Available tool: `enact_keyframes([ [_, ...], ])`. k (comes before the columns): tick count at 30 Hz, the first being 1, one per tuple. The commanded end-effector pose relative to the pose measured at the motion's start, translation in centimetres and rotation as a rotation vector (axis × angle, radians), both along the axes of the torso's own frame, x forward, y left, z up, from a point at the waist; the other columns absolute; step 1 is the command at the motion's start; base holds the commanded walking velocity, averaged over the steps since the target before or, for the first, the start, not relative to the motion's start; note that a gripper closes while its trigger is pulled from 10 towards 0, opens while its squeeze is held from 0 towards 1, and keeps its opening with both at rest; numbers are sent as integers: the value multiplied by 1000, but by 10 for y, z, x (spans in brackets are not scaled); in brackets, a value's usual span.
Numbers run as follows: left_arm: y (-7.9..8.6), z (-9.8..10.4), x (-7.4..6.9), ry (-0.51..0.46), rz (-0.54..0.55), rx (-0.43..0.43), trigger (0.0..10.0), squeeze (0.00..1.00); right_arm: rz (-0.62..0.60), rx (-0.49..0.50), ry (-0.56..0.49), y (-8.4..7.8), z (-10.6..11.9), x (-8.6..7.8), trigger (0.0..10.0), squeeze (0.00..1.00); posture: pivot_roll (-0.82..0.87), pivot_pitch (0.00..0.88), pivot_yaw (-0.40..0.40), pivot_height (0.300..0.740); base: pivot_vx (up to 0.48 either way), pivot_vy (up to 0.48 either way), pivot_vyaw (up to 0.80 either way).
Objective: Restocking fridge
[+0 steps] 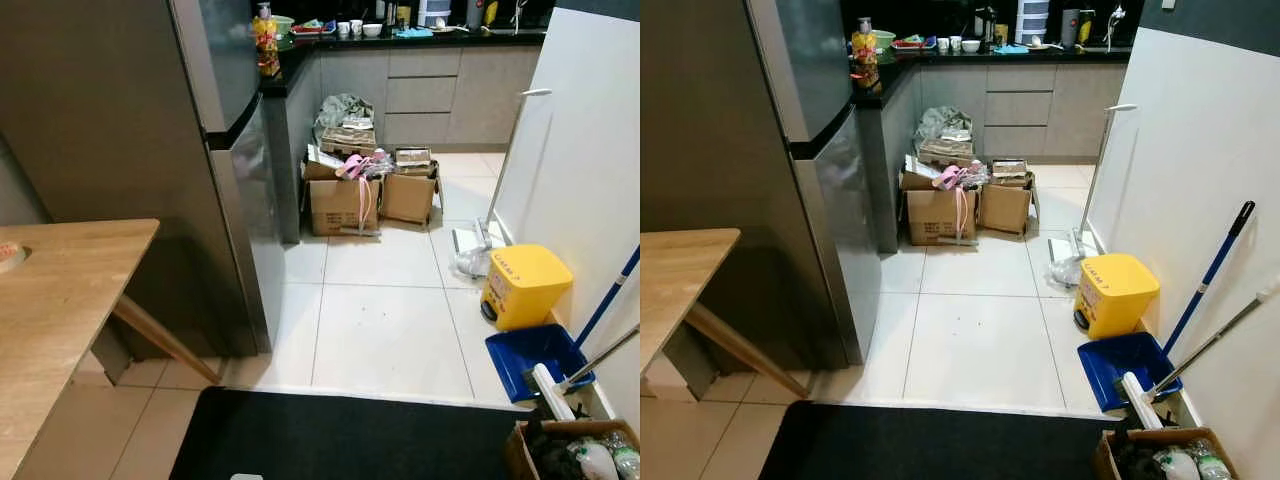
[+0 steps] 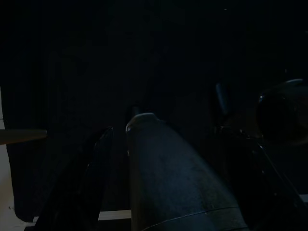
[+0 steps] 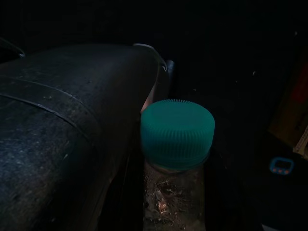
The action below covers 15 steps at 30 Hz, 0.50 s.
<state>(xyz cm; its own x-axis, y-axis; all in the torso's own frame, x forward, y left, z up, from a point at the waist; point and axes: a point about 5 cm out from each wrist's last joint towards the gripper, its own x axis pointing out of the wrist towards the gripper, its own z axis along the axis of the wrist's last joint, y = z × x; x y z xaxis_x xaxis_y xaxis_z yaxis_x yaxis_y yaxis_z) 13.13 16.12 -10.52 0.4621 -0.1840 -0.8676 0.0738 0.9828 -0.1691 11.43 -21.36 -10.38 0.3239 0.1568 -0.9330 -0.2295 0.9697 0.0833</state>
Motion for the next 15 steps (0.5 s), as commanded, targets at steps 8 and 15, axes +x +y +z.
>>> enact_keyframes([
  [8,1,-1,-1,11,16,3,10000,0,16,-2,8,3,-1,0,10000,0,-76,0,6,734,0,0,0],
  [15,2,-1,-1,9,11,6,10000,0,31,29,11,6,-1,0,10000,0,-75,0,6,734,0,0,404],
])
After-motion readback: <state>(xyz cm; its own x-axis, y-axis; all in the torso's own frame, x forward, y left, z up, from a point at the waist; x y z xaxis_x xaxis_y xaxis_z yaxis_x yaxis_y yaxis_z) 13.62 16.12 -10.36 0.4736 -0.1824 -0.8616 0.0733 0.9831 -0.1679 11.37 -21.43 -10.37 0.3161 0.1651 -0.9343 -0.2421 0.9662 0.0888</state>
